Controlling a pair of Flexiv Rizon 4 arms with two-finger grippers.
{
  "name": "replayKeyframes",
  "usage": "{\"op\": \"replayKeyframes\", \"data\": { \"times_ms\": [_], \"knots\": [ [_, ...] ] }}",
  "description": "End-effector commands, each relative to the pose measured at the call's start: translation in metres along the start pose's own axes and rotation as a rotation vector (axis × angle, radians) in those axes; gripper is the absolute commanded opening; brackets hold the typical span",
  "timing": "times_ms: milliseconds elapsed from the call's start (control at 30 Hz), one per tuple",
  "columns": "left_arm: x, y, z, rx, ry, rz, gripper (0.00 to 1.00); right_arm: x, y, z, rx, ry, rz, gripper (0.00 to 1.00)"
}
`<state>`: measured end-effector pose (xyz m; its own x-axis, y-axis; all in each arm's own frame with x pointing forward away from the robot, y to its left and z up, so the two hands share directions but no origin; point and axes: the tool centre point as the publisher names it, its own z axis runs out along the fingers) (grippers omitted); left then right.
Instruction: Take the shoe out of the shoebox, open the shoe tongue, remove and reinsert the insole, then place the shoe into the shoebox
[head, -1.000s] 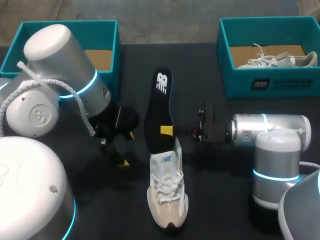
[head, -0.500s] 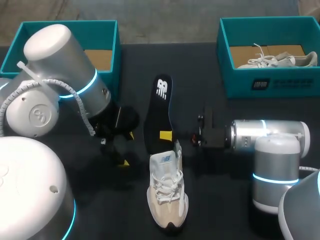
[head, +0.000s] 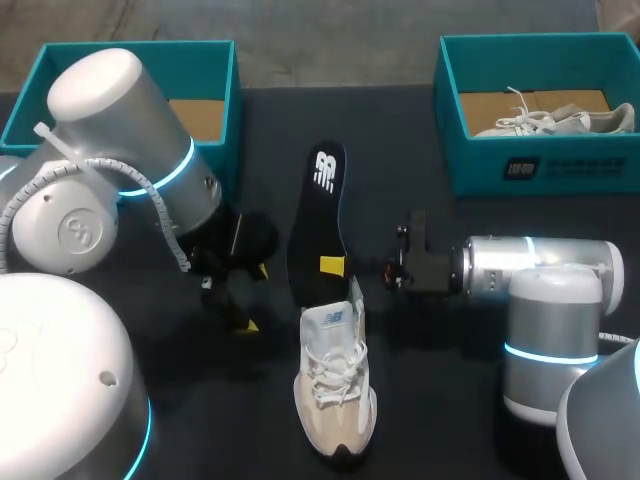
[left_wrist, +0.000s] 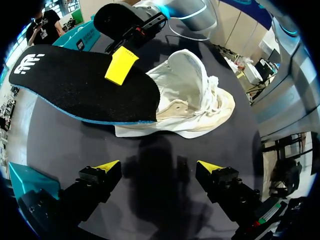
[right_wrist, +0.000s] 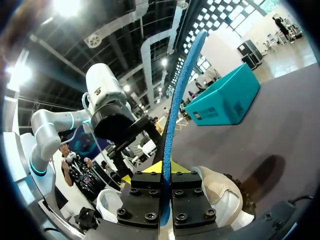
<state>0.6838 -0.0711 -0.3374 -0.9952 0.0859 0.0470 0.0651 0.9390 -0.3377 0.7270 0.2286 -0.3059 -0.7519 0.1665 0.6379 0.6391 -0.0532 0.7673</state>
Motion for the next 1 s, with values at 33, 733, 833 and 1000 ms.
{"op": "replayKeyframes", "data": {
  "times_ms": [33,733,833,1000],
  "knots": [
    [0.0,0.0,0.001,-0.001,-0.001,0.0,1.0,-0.001,0.004,0.001,0.0,-0.019,-0.003,0.0],
    [0.0,0.0,0.001,-0.001,-0.001,0.0,1.0,-0.006,0.025,-0.012,0.0,-0.092,-0.025,0.0],
    [0.0,0.0,0.001,-0.001,-0.001,0.0,1.0,-0.007,0.024,-0.012,0.002,-0.095,-0.023,0.0],
    [0.0,0.0,0.001,-0.001,-0.001,0.0,1.0,-0.007,0.018,-0.015,-0.012,-0.096,-0.025,0.0]
  ]
}}
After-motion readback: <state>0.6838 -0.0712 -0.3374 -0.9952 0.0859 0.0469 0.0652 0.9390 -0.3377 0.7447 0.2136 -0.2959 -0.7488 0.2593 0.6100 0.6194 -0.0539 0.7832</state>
